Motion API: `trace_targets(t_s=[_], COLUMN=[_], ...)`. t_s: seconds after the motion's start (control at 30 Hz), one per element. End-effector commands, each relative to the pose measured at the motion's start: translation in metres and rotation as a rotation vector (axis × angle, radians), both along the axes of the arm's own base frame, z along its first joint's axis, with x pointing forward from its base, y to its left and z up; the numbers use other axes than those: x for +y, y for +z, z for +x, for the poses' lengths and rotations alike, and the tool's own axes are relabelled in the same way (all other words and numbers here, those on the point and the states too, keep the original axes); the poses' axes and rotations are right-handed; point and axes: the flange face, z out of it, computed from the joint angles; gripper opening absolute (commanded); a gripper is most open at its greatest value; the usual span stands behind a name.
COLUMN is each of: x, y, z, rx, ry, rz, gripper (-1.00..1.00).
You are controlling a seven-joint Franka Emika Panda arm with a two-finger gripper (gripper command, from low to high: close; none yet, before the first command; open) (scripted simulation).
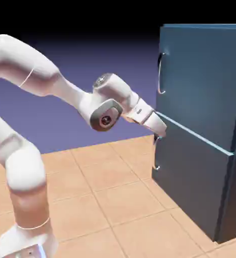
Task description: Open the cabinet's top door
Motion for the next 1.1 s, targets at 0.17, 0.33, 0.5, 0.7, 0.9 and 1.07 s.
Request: trace_targets(t_s=[0.17,0.33,0.5,0.7,0.9,1.07], x=[-0.013,-0.011,0.004,0.035,0.077,0.114], y=[0.064,0.109,0.145,0.172,0.181,0.173], z=[-0.021,-0.044,-0.066,-0.085,-0.090,-0.080], rx=[-0.133,-0.245,-0.355,-0.478,-0.582,-0.650], ry=[-0.107,-0.168,-0.202,-0.212,-0.192,-0.159], rz=[0.067,0.112,0.142,0.156,0.144,0.116], gripper=[0.00,0.00,0.00,0.00,0.00,0.00])
